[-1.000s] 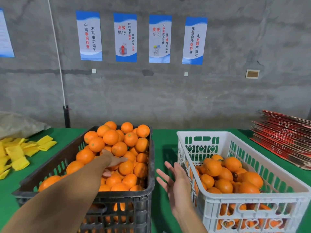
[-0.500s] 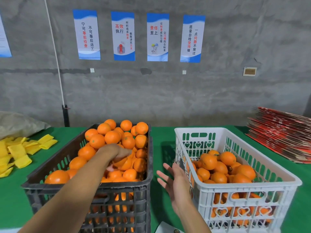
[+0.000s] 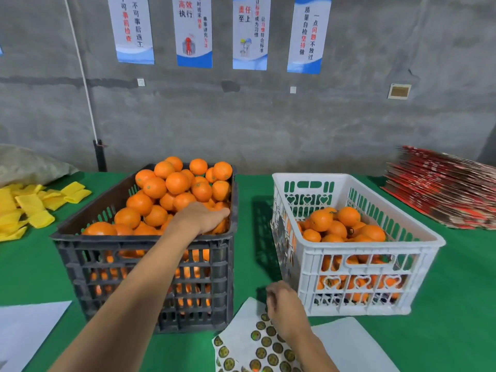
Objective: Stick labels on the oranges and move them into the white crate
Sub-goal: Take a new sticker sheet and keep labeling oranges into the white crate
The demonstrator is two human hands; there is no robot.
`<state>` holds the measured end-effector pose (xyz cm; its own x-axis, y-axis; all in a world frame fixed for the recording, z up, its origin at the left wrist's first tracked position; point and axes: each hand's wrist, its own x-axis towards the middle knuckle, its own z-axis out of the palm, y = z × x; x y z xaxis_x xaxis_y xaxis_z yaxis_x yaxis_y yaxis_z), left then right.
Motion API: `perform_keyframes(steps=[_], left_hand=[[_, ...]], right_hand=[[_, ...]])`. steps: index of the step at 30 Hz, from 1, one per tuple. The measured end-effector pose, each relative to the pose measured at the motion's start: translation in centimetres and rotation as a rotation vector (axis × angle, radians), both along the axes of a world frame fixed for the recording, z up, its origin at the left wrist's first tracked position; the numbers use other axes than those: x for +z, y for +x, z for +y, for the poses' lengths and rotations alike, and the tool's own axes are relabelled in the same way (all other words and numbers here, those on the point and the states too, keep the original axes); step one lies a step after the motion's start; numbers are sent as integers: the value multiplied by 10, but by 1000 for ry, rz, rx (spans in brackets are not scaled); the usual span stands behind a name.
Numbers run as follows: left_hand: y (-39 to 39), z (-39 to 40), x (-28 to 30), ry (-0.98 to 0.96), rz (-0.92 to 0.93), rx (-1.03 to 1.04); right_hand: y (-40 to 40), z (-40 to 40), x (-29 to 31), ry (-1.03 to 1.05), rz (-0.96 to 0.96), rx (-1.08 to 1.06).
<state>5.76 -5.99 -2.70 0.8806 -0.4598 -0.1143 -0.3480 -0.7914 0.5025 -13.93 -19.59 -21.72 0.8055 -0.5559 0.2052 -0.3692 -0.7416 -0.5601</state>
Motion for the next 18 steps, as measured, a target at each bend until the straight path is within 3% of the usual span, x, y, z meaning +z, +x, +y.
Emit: perform_keyframes(steps=[5,10,15,18], left_hand=[[-1,1,0,33,-17,-22],[-3,2,1,-17,-67,3],[2,2,-3,-11,-85,-10],[2,2,-4,-14,-90,-9]], right_hand=[[-19,4,-28,-67,180,49],[-24,4,-43,21,133,27],[-25,5,-45,-181,108,-21],[-23,4,-44,-157,108,-27]])
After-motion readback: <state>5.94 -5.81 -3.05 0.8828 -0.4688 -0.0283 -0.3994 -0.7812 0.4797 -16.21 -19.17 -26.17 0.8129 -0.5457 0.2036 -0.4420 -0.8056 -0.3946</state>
